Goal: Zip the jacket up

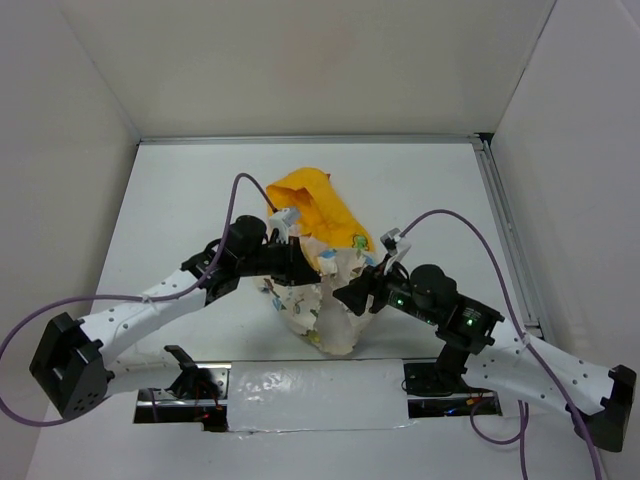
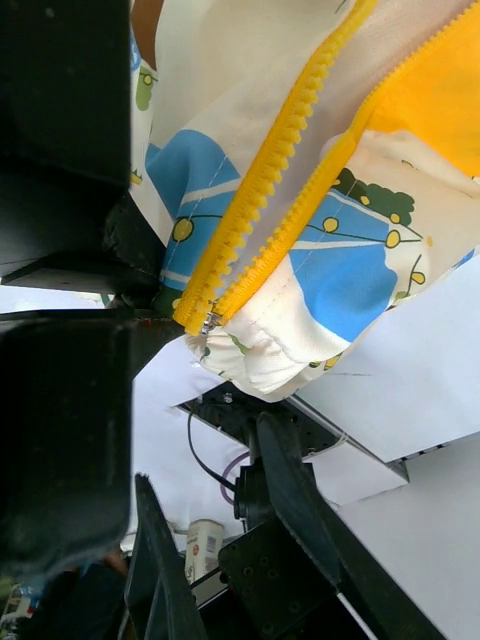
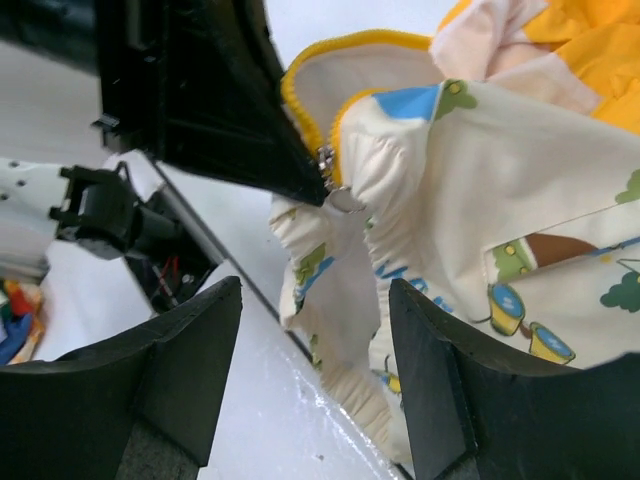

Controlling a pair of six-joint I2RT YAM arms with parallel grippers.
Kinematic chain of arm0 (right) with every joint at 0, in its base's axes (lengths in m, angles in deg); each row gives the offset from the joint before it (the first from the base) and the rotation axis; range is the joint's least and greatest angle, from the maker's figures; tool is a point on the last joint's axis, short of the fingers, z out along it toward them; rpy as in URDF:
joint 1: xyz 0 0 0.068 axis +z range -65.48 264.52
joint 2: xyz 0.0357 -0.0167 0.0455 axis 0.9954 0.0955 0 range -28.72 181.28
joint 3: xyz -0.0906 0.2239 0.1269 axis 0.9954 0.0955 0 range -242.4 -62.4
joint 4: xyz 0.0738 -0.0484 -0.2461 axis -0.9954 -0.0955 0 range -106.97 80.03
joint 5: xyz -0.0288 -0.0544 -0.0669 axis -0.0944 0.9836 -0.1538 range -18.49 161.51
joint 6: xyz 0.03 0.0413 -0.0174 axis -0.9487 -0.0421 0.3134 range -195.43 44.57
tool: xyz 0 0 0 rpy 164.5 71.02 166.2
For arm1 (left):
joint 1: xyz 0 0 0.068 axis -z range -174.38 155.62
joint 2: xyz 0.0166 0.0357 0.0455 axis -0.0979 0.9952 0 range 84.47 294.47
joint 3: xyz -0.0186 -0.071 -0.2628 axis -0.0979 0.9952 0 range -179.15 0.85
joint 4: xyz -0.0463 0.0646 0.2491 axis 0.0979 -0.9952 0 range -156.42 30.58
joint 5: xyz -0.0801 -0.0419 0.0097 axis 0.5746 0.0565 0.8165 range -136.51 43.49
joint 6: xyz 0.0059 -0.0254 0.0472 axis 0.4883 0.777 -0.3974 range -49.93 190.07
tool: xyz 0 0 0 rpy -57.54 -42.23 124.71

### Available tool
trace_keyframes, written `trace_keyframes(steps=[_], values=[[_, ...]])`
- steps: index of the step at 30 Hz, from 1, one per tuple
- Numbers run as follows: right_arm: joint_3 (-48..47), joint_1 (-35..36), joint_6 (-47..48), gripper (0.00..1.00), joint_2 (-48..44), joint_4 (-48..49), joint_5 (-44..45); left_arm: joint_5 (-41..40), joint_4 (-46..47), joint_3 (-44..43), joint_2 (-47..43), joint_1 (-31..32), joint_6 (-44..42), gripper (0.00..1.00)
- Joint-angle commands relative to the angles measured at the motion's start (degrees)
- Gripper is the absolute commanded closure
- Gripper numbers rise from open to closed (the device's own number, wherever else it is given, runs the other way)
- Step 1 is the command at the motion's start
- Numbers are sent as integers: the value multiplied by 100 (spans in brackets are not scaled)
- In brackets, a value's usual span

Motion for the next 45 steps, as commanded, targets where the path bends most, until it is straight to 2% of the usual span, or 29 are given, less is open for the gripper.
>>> trace_keyframes(steps=[1, 7, 11, 14, 21, 35, 38, 39, 43, 44, 45], values=[[106, 37, -31, 33, -282, 283, -391, 154, 217, 36, -229, -138, 197, 100], [352, 37, -127, 37, -11, 1496, -1711, 461, 428, 98, -308, -217, 241, 100], [238, 37, -224, 36, 656, 1691, -1669, 873, 516, 133, -387, -270, 188, 100], [264, -77, -346, 31, 868, 1883, -1562, 1137, 674, 247, -492, -314, 232, 100], [703, -359, -637, 26, 886, 3288, -1835, 1472, 858, 344, -581, -340, 214, 100], [615, -500, -654, 25, 1203, 3220, -1765, 1859, 1149, 493, -712, -481, 293, 100], [721, -526, -681, 29, 1176, 3527, -1861, 1912, 1175, 511, -704, -498, 276, 100], [721, -526, -655, 37, 1194, 3606, -1905, 1912, 1175, 520, -695, -498, 276, 100], [519, -526, -540, 52, 1255, 3519, -1976, 1842, 1158, 537, -607, -498, 285, 100], [501, -526, -558, 60, 1273, 3527, -1984, 1833, 1166, 546, -581, -498, 293, 100], [484, -526, -567, 63, 1282, 3510, -2011, 1798, 1158, 555, -563, -507, 293, 100]])
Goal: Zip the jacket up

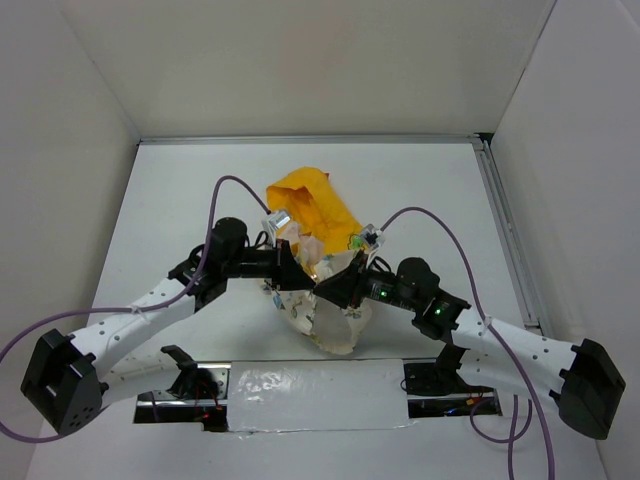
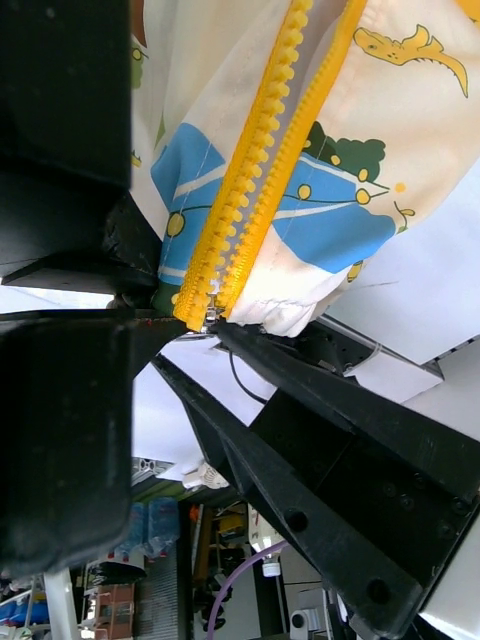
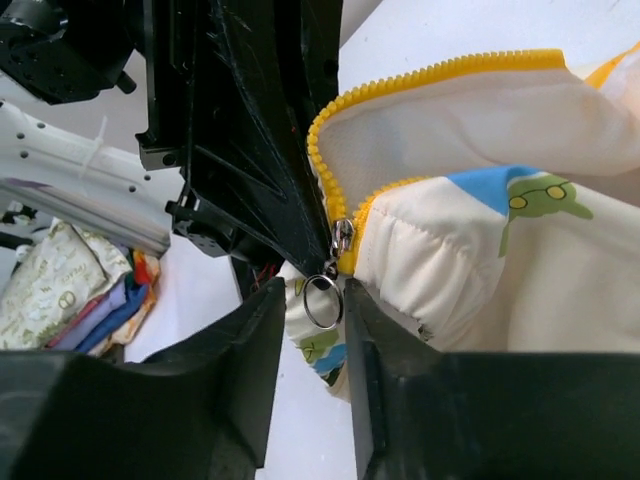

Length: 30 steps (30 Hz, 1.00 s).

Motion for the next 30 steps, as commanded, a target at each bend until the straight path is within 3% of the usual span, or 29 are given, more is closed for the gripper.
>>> trace_keyframes(steps=[1, 7, 8, 16, 21, 30], values=[[-231, -30, 56, 65, 38, 409, -103, 135, 388, -9, -10, -7, 64, 100], [-275, -39, -93, 88, -32, 22, 11, 2, 353, -9, -19, -15, 38, 100], [-319, -30, -145, 98, -41, -196, 125, -6, 370, 8, -28, -7, 29, 100], [-968, -82, -743, 100, 126, -874, 107, -322, 221, 192, -80, 11, -15, 100], [-1803, -363, -1630, 100, 678, -2183, 240, -911, -68, 342, -168, 248, -15, 100], [-1936, -697, -2720, 100, 1382, -1475, -304, -841, -59, 869, -265, 380, 222, 100]])
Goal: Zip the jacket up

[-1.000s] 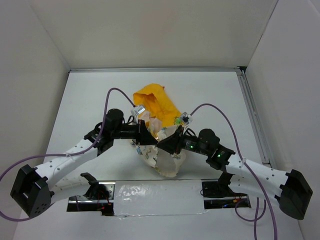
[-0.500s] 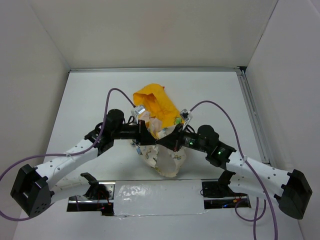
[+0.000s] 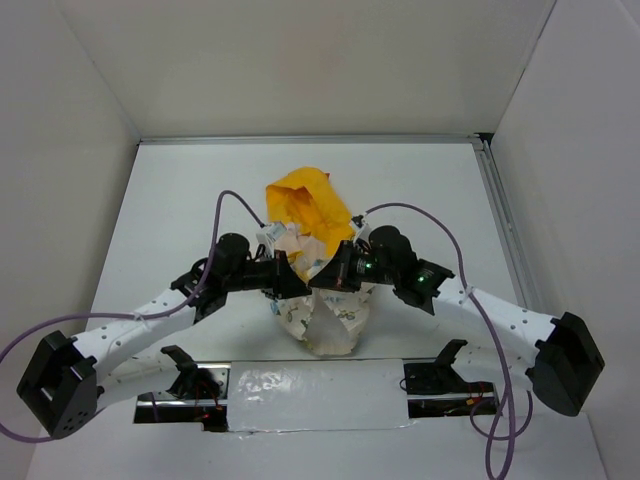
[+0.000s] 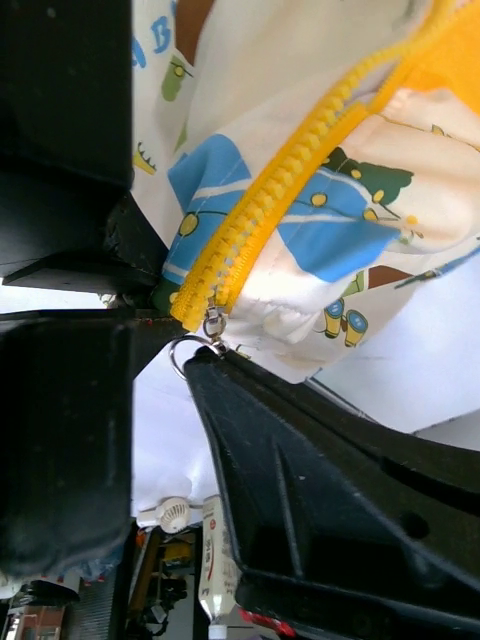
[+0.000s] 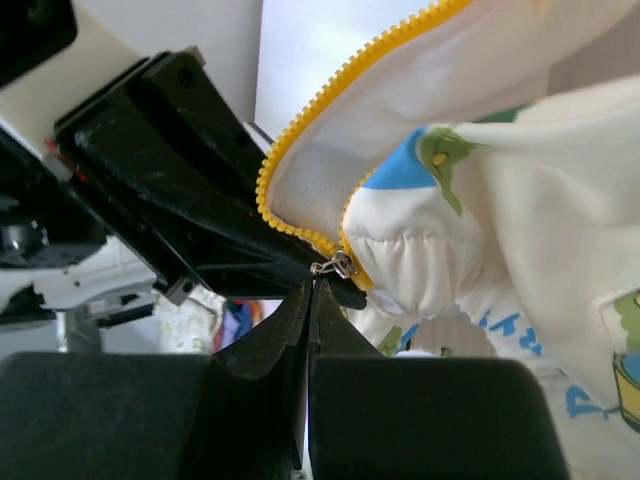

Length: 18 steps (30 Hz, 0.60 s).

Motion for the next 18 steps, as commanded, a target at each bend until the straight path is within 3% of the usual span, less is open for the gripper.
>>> trace_keyframes(steps=[1, 11, 18], values=[[-372, -278, -766, 100, 163, 885, -53, 101, -206, 262, -118, 199, 148, 100], [-170, -445, -1724, 100, -38, 1405, 824, 249, 48, 772, -31, 550, 367, 100], [-213, -437, -1709, 100, 102, 1194, 1466, 144, 119, 640, 268, 972, 332, 100]])
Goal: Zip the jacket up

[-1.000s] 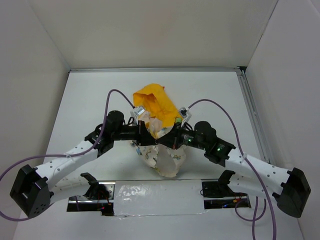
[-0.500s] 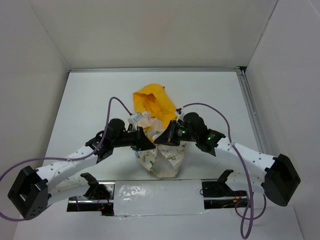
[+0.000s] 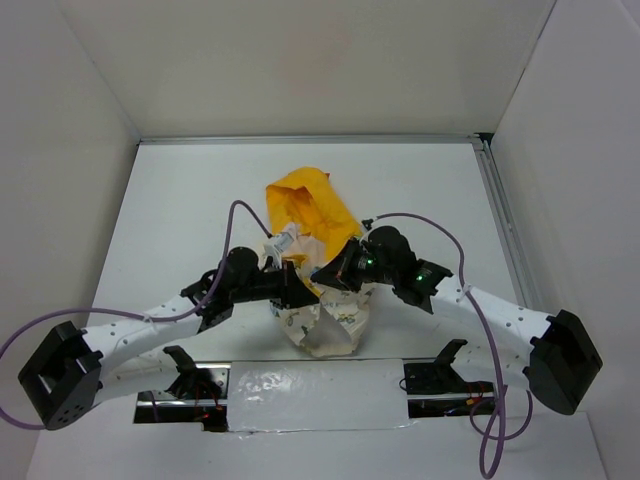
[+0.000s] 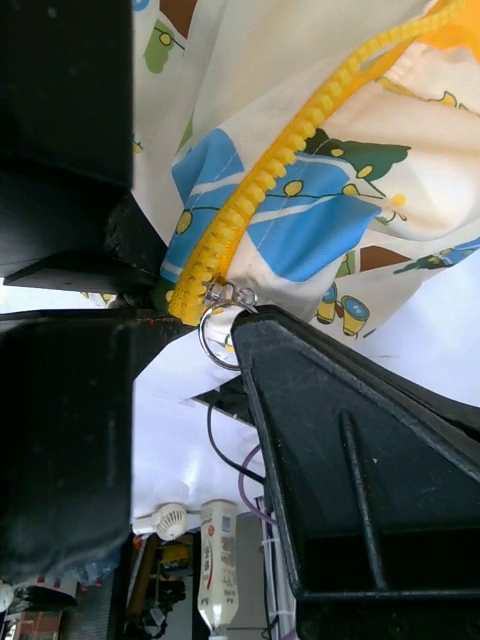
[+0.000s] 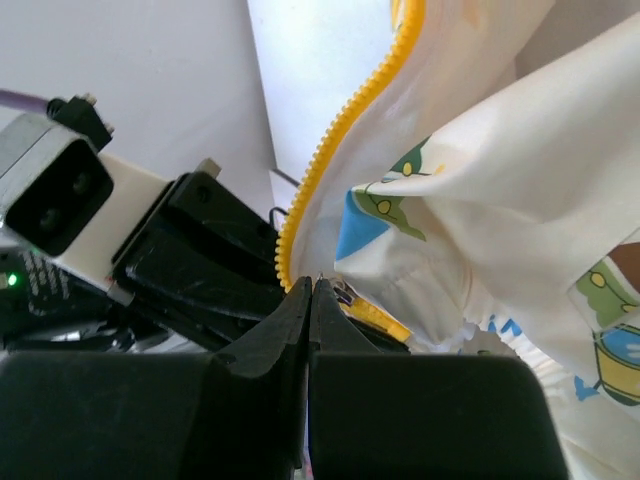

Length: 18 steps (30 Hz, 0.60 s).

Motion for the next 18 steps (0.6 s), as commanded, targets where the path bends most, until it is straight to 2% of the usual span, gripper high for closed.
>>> trace_keyframes(steps=[1, 10, 15, 17, 18], values=[[-283, -240, -255, 100, -82, 1249, 1307, 691, -657, 96, 218, 439, -22, 100], [-976, -257, 88, 100, 287, 696, 2466, 919, -727, 377, 288, 922, 277, 100], [-1039, -257, 184, 100, 543, 748, 2565, 717, -1061, 483, 86, 1116, 374, 100], [-1265, -223, 849, 100, 630, 618, 2248, 508, -1201, 422, -27, 1116, 330, 100], [-1302, -161, 1618, 100, 630, 590, 2170, 411, -1306, 282, -72, 1107, 286, 100]])
